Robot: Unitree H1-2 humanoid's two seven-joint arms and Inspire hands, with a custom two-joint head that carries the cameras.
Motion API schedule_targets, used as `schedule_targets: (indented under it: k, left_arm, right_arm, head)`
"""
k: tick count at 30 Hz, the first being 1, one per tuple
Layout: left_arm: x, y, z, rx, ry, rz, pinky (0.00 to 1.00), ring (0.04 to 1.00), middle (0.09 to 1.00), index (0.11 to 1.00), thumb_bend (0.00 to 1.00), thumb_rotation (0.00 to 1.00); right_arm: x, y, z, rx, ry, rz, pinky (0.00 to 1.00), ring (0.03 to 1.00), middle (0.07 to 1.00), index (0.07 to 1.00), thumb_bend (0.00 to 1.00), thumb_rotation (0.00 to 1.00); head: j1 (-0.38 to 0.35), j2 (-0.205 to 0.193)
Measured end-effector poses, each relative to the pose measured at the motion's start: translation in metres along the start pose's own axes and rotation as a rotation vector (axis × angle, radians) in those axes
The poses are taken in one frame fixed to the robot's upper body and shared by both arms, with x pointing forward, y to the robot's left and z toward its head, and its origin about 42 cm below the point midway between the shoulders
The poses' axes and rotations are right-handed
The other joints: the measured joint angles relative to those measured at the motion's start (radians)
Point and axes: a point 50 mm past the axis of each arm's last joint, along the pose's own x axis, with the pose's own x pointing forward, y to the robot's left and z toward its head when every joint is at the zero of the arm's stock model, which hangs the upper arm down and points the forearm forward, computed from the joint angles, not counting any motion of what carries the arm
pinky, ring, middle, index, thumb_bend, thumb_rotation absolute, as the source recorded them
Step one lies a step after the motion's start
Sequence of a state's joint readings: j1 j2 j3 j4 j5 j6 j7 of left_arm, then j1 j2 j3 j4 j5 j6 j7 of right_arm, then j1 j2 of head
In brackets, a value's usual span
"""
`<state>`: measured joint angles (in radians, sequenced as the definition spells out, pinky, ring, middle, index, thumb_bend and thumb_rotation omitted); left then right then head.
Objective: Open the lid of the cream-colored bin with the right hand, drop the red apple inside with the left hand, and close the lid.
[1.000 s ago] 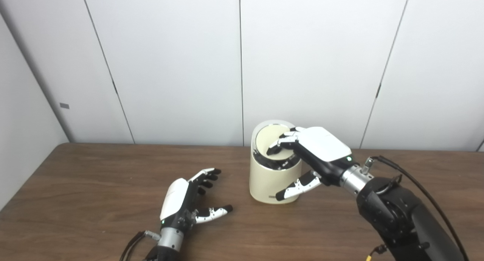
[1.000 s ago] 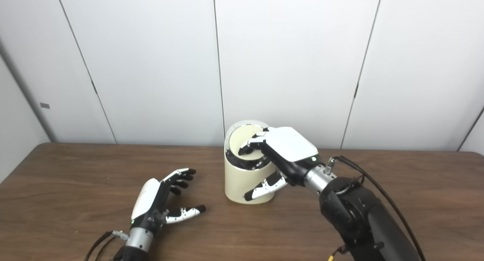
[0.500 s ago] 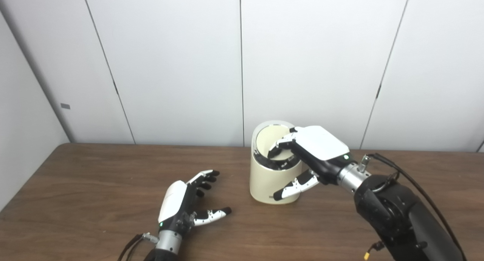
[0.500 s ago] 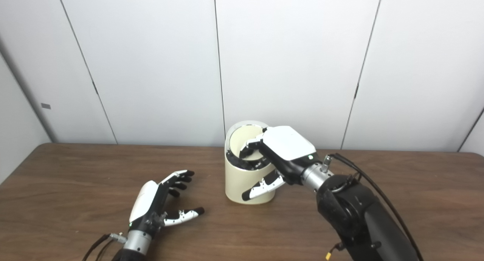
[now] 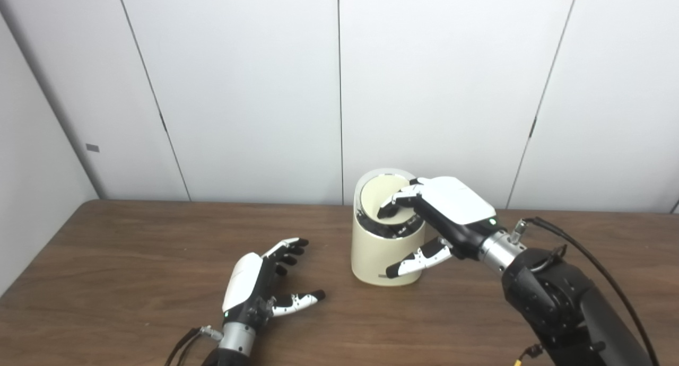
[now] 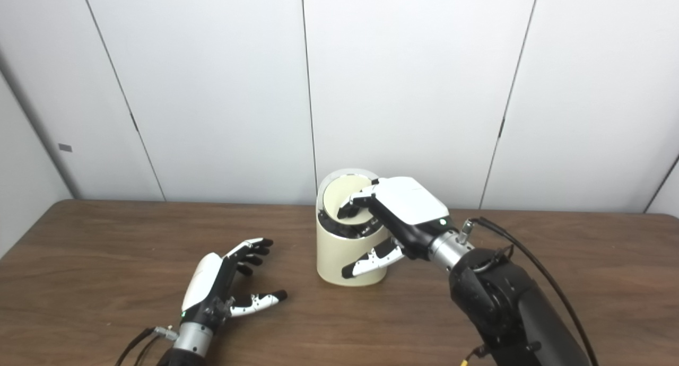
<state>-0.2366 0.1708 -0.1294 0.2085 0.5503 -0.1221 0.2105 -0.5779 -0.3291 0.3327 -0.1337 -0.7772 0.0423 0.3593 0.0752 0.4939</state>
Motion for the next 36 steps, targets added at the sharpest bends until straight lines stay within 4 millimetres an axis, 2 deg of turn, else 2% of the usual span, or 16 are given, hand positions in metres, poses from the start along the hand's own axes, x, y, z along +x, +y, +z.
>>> schedule_targets:
  k: [1, 4, 8, 12, 15, 19, 21, 23, 24, 26, 28, 32, 36]
  left_arm:
    - [0.0, 0.0, 0.0, 0.0, 0.0, 0.0, 0.6, 0.69, 0.747, 0.786, 0.76, 0.13]
    - [0.0, 0.0, 0.0, 0.0, 0.001, 0.001, 0.59, 0.684, 0.747, 0.788, 0.75, 0.13]
    - [0.0, 0.001, -0.001, 0.002, 0.001, 0.005, 0.59, 0.682, 0.747, 0.788, 0.75, 0.14]
    - [0.002, 0.0, -0.001, 0.002, -0.002, 0.004, 0.59, 0.678, 0.745, 0.787, 0.75, 0.13]
    - [0.002, 0.0, 0.0, 0.002, -0.003, 0.004, 0.58, 0.675, 0.745, 0.787, 0.75, 0.12]
    - [0.002, 0.0, 0.0, 0.002, -0.003, 0.003, 0.6, 0.681, 0.747, 0.787, 0.75, 0.12]
    - [0.002, 0.0, -0.001, 0.002, -0.003, 0.003, 0.61, 0.688, 0.748, 0.788, 0.75, 0.12]
    - [0.002, 0.0, -0.001, 0.002, -0.002, 0.003, 0.61, 0.69, 0.747, 0.791, 0.75, 0.13]
    - [0.002, 0.0, -0.002, 0.003, -0.002, 0.003, 0.61, 0.689, 0.745, 0.791, 0.75, 0.13]
    - [0.002, 0.0, -0.001, 0.003, -0.003, 0.003, 0.61, 0.689, 0.744, 0.791, 0.75, 0.13]
    - [0.002, 0.0, -0.002, 0.003, -0.002, 0.003, 0.6, 0.689, 0.743, 0.79, 0.75, 0.13]
    - [0.003, 0.0, -0.002, 0.003, -0.004, 0.001, 0.59, 0.687, 0.743, 0.788, 0.74, 0.12]
    - [0.004, 0.0, -0.002, 0.001, -0.006, 0.0, 0.6, 0.696, 0.749, 0.79, 0.74, 0.13]
  right_arm:
    - [-0.002, 0.0, -0.002, 0.012, 0.001, -0.007, 0.88, 0.816, 0.699, 0.698, 0.67, 0.44]
    - [-0.007, -0.003, -0.01, 0.038, 0.024, -0.05, 0.73, 0.805, 0.738, 0.75, 0.67, 0.42]
    - [-0.007, -0.014, -0.018, 0.048, 0.047, -0.134, 0.71, 0.803, 0.758, 0.778, 0.66, 0.41]
    - [-0.005, -0.019, -0.025, 0.067, 0.06, -0.184, 0.61, 0.76, 0.777, 0.798, 0.67, 0.48]
    - [-0.008, -0.024, -0.029, 0.093, 0.065, -0.245, 0.58, 0.748, 0.797, 0.8, 0.67, 0.41]
    - [-0.028, -0.022, -0.043, 0.169, 0.116, -0.317, 0.62, 0.763, 0.819, 0.797, 0.67, 0.28]
    - [-0.04, -0.012, -0.052, 0.219, 0.152, -0.335, 0.63, 0.753, 0.809, 0.79, 0.66, 0.25]
    - [-0.051, 0.001, -0.061, 0.238, 0.196, -0.349, 0.66, 0.758, 0.792, 0.788, 0.66, 0.28]
    - [-0.054, 0.008, -0.066, 0.251, 0.214, -0.351, 0.71, 0.788, 0.8, 0.795, 0.66, 0.28]
    - [-0.064, 0.023, -0.077, 0.31, 0.258, -0.352, 0.74, 0.844, 0.833, 0.821, 0.66, 0.29]
    - [-0.072, 0.04, -0.086, 0.395, 0.31, -0.367, 0.73, 0.83, 0.849, 0.849, 0.65, 0.29]
    - [-0.083, 0.071, -0.09, 0.494, 0.368, -0.38, 0.71, 0.813, 0.844, 0.884, 0.67, 0.33]
    - [-0.089, 0.098, -0.091, 0.579, 0.362, -0.39, 0.7, 0.816, 0.859, 0.896, 0.66, 0.31]
  head:
    - [0.0, 0.0]
    - [-0.002, -0.003]
    - [-0.005, -0.008]
    - [-0.003, -0.009]
    - [-0.005, -0.011]
    - [-0.002, -0.012]
    - [-0.003, -0.014]
    - [-0.003, -0.015]
    - [-0.005, -0.017]
    - [-0.006, -0.012]
    - [-0.008, -0.015]
    - [-0.009, -0.023]
    - [-0.018, -0.026]
